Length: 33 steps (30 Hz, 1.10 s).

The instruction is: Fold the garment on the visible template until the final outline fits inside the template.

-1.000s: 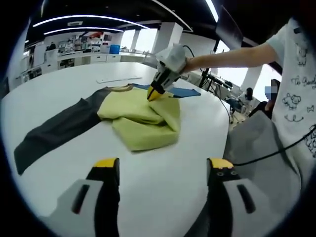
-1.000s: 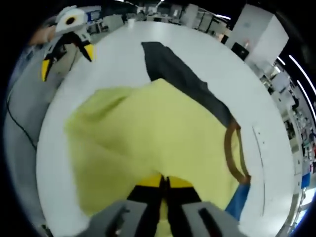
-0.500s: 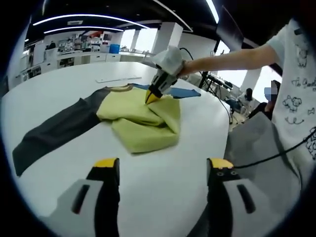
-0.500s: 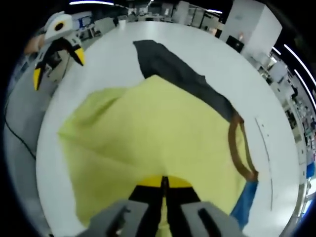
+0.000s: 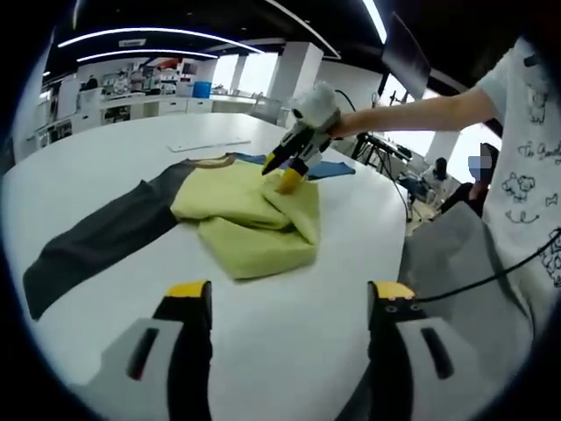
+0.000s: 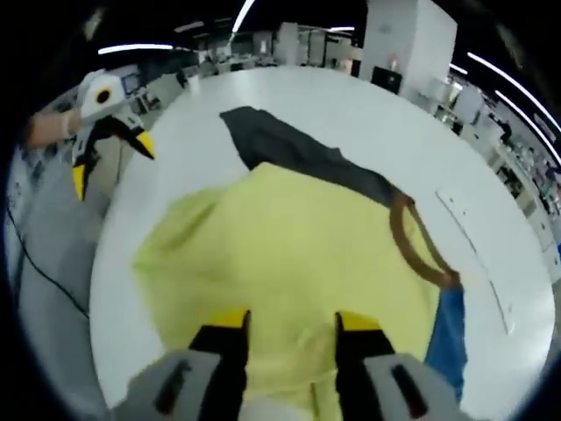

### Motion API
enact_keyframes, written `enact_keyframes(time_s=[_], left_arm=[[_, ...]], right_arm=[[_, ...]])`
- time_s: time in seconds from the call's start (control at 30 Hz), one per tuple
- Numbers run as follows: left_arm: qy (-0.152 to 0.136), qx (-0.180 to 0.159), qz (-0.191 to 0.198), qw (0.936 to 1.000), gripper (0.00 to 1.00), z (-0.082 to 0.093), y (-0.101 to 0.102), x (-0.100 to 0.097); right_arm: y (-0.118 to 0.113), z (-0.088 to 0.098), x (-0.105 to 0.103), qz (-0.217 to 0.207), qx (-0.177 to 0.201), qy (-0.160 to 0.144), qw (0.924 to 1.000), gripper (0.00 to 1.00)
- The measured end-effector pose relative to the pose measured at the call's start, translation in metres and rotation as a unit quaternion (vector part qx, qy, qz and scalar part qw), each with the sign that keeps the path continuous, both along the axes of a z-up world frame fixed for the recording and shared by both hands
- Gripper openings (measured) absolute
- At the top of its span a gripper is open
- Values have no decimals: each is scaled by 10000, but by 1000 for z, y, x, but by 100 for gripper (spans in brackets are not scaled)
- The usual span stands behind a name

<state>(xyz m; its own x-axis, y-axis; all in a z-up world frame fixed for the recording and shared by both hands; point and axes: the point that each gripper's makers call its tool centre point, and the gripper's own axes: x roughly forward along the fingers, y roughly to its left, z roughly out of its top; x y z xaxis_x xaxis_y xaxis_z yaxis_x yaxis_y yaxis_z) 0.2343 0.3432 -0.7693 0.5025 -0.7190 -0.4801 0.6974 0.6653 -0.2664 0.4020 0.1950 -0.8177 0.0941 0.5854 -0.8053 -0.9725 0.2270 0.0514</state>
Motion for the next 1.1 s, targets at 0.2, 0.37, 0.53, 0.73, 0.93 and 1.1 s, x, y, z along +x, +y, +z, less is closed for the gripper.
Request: enact_keyframes(time_s=[0.2, 0.37, 0.53, 0.73, 0.93, 1.1], left_arm=[[-14, -4, -17, 10000, 70, 1, 0, 1], [-29, -37, 15, 10000, 70, 2, -2, 2], [-17, -24, -32, 10000, 70, 2, -5, 1], [-24, -42, -36, 10000, 70, 4, -8, 1], [-17, -41, -44, 10000, 70, 4, -8, 0], [-1, -24, -64, 10000, 70, 3, -8, -1]], right_arm=[[-7, 0, -14, -28, 188, 75, 9998, 71], [-13, 1, -22, -120, 261, 114, 9995, 82], [-17, 7, -24, -303, 452, 129, 9984, 92], [-24, 11, -25, -444, 605, 191, 9970, 96], [-38, 10, -28, -597, 614, 243, 9960, 95], [-48, 11, -27, -882, 742, 349, 9927, 91]])
